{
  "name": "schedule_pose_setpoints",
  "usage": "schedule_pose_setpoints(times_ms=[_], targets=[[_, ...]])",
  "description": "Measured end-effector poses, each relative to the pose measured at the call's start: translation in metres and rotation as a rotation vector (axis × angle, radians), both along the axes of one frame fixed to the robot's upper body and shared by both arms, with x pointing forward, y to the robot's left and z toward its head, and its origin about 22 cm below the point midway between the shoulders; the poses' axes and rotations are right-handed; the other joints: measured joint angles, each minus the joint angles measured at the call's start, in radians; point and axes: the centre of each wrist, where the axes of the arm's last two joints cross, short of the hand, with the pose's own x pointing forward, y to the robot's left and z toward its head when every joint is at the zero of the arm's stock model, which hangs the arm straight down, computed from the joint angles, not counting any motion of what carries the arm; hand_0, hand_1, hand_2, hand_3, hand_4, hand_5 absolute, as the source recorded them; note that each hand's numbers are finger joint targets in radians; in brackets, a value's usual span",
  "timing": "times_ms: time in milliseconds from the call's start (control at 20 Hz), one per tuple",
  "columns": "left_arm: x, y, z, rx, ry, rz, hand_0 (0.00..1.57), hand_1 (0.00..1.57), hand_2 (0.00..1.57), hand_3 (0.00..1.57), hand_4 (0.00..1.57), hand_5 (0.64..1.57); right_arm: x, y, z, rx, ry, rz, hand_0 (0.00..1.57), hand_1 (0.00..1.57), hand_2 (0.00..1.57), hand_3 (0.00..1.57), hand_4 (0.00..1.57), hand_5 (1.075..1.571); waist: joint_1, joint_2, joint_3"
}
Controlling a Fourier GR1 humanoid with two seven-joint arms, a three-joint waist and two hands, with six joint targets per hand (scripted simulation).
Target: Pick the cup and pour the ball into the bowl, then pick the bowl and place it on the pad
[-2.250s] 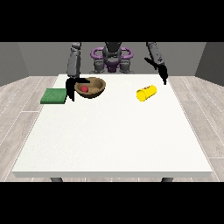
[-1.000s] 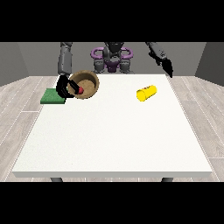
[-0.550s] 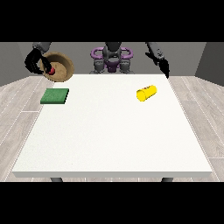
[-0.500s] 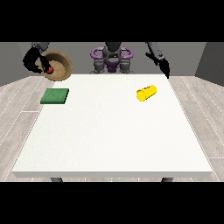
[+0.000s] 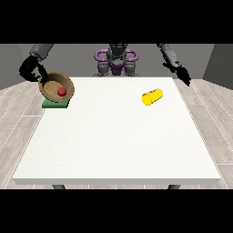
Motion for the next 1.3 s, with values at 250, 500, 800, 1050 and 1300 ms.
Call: schedule_pose_setpoints(times_ms=[250,500,800,1050,1300], targets=[[0.004,0.035,0.033,-0.037,-0.125,0.006,0.00,0.00,0.00,0.00,0.88,1.173,-0.002,-0.014,-0.016,0.032,-0.132,-0.072,1.57,1.57,1.57,1.57,1.32,1.553,0.017,0.103,-0.0057],[0.000,0.060,0.058,-0.054,-0.190,0.014,0.00,0.00,0.00,0.00,0.88,1.191,-0.002,-0.024,-0.031,0.153,-0.224,-0.132,1.57,1.57,1.57,1.17,0.88,1.407,0.013,0.162,-0.0073],[-0.010,0.071,0.064,-0.068,-0.208,0.033,0.00,0.00,0.00,0.00,0.86,1.179,0.004,-0.025,-0.044,0.420,-0.301,-0.220,1.26,1.26,1.26,0.91,0.20,1.389,0.002,0.167,-0.0048],[-0.024,0.080,0.063,-0.072,-0.210,0.050,0.00,0.00,0.00,0.00,0.86,1.168,0.005,-0.039,-0.028,0.533,-0.360,-0.278,0.00,0.00,0.58,0.00,0.00,1.246,-0.008,0.168,0.0005],[-0.035,0.090,0.067,-0.086,-0.206,0.071,0.00,0.00,0.00,0.00,0.88,1.213,0.003,-0.053,-0.003,0.580,-0.402,-0.279,0.00,0.00,0.46,0.05,0.00,1.293,-0.028,0.160,0.0014]])
